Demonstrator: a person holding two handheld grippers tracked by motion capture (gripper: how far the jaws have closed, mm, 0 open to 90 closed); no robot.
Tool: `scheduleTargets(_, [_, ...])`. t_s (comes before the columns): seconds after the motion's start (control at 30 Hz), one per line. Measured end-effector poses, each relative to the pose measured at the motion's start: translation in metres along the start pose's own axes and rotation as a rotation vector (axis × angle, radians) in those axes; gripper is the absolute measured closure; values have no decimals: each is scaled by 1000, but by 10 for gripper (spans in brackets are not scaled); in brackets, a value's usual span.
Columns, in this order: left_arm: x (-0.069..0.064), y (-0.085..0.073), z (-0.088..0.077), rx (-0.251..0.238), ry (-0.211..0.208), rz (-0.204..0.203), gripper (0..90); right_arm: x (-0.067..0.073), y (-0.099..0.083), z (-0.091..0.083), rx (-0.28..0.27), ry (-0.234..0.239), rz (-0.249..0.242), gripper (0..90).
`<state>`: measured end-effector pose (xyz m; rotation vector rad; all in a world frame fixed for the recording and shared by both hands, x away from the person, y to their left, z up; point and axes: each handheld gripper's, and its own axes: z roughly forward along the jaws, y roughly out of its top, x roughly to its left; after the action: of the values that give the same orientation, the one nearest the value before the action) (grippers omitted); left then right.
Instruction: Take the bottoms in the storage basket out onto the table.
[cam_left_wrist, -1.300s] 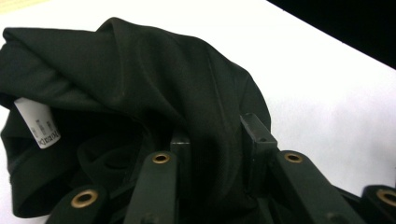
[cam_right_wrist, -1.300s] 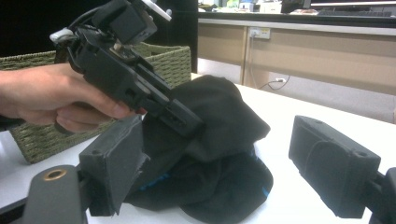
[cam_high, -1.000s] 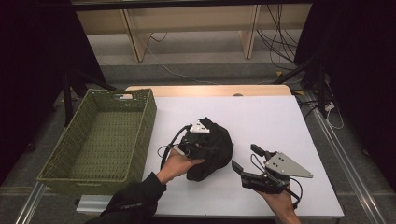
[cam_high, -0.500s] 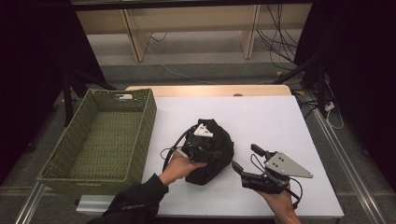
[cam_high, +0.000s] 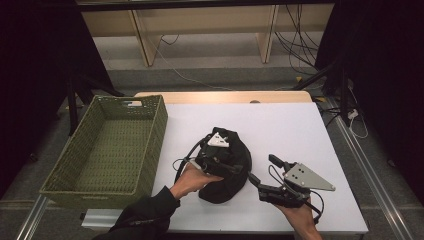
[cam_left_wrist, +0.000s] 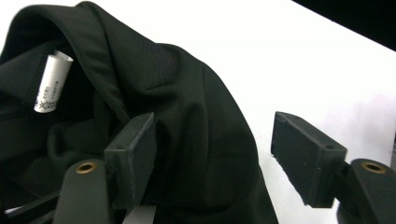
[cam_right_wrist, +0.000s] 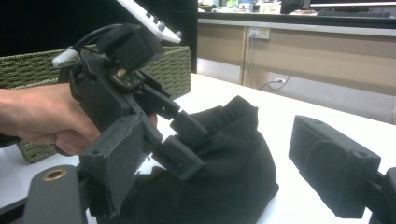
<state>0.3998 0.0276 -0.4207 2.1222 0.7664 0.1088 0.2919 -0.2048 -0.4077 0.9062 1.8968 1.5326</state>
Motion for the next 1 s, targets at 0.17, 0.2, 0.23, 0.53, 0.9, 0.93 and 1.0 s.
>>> scheduleTargets(0.17, [0, 1, -4, -21, -12, -2, 246, 0, 0, 0, 2, 1, 3, 190])
scheduleTargets(0.2, [0, 2, -5, -23, -10, -2, 233, 0, 0, 0, 0, 0, 0, 190])
scheduleTargets(0.23, [0, 2, -6, -29, -10, -1, 221, 0, 0, 0, -6, 2, 1, 190])
scheduleTargets(0.53, [3, 2, -15, -65, -21, -14, 157, 0, 0, 0, -5, 2, 1, 191])
scheduleTargets(0.9, [8, 2, -23, -103, -42, -45, 123, 0, 0, 0, -3, 2, 3, 190])
scheduleTargets(0.93, [9, 2, -24, -107, -44, -45, 102, 0, 0, 0, -2, 2, 1, 190])
scheduleTargets(1.0, [9, 2, -25, -114, -43, -47, 67, 0, 0, 1, -4, 3, 0, 190])
